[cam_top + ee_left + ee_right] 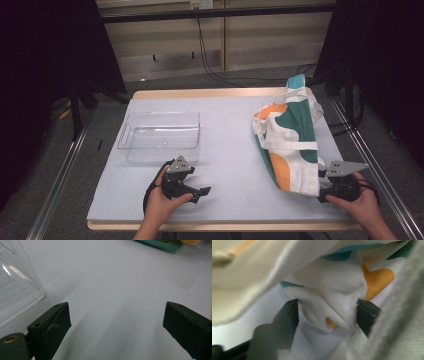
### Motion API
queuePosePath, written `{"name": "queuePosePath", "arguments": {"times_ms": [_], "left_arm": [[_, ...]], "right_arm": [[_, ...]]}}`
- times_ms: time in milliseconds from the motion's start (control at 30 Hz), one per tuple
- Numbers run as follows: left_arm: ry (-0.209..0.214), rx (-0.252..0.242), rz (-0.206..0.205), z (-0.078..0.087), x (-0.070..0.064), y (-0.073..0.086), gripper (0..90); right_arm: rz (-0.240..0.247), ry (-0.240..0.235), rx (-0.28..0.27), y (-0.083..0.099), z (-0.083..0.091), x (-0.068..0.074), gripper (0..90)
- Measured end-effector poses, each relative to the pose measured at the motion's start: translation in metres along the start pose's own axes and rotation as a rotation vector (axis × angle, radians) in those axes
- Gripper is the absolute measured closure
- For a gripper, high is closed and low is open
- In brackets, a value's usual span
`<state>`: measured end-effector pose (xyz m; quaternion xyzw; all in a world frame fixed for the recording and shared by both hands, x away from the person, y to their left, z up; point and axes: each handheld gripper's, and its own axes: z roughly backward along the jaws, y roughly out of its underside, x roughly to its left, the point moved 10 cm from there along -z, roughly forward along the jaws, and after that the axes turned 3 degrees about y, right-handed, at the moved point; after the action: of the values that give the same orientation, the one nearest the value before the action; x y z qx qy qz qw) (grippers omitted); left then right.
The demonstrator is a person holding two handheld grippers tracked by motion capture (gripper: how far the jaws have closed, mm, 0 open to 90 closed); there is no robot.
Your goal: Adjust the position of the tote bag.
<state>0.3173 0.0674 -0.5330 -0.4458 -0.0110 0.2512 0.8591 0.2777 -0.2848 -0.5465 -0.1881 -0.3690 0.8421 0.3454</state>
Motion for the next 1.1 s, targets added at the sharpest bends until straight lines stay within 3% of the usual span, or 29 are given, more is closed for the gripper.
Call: {"name": "queuePosePath", "arguments": {"times_ms": [100,200,233,267,433,700,900,1100], "left_arm": [[0.0,0.003,0.0,-0.002,-0.001,-0.001,8.1],[-0.002,0.015,-0.007,-0.003,-0.002,-0.001,8.2],[-0.008,0.018,-0.012,-0.003,-0.002,-0.001,8.2],[-0.006,0.011,-0.019,-0.004,-0.004,-0.002,8.3],[0.0,0.011,-0.021,-0.005,-0.005,-0.003,8.2],[0.012,0.018,-0.033,-0.011,-0.01,-0.006,7.9],[0.042,0.014,-0.049,-0.018,-0.019,-0.01,6.6],[0.079,0.019,-0.066,-0.028,-0.03,-0.013,4.0]], "right_arm": [[-0.007,0.017,0.017,0.004,-0.002,-0.001,45.2],[-0.045,-0.002,0.03,0.002,-0.003,-0.002,64.1],[-0.045,-0.002,0.03,0.002,-0.003,-0.002,64.1],[-0.043,-0.021,0.03,-0.001,-0.005,0.0,70.8],[-0.05,-0.031,0.02,-0.007,-0.009,0.007,78.3],[-0.062,-0.093,0.013,-0.025,-0.027,0.027,82.0],[-0.032,-0.1,0.019,-0.041,-0.042,0.043,82.4],[-0.034,-0.115,0.008,-0.053,-0.054,0.056,82.5]]}}
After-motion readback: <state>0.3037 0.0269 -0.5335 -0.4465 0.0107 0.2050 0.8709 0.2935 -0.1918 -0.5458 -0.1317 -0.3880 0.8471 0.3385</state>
